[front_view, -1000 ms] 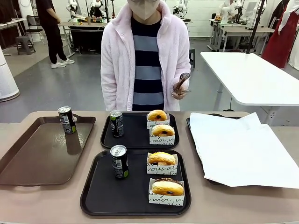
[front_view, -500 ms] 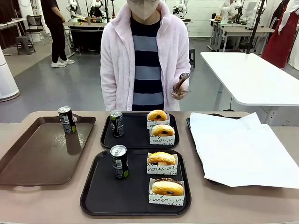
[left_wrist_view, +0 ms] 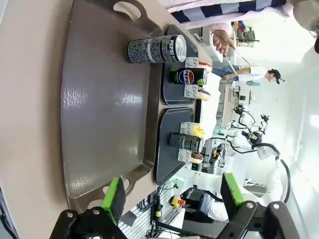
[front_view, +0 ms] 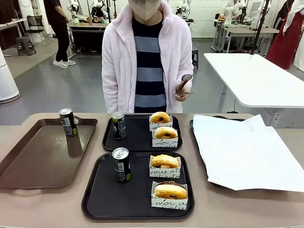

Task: Set up donuts and drinks on trays.
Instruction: Pick up one Pepsi coke from the Handle tray and place it on the Flat Tray without a Pepsi coke.

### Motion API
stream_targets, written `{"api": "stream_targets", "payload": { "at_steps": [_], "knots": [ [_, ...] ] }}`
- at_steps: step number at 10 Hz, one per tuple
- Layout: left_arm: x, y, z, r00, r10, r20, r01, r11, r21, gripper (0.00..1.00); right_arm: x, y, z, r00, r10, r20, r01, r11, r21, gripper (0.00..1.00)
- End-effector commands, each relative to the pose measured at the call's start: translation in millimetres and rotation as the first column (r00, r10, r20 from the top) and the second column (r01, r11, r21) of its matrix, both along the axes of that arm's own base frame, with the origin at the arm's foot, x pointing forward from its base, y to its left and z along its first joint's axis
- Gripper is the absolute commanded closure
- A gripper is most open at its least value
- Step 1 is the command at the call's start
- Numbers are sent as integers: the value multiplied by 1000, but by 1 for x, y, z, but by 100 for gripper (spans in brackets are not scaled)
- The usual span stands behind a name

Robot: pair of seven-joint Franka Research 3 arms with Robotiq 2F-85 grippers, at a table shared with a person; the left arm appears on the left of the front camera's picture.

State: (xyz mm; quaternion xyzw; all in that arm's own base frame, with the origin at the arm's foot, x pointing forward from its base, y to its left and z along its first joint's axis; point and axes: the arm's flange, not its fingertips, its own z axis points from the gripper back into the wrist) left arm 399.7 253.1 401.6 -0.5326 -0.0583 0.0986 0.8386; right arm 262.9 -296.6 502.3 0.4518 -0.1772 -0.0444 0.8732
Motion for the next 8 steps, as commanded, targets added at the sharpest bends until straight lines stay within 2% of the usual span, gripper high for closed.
{"api": "stream_targets", "payload": {
  "at_steps": [1, 8],
  "knots": [
    [-5, -4, 1, 1000, -1, 4, 1, 1000, -5, 0, 2, 0, 1, 999, -2, 35, 1, 1000, 22, 0],
    [-5, -4, 1, 1000, -1, 4, 1, 1000, -5, 0, 2, 0, 1, 999, -2, 35, 1, 1000, 22, 0]
  ]
}}
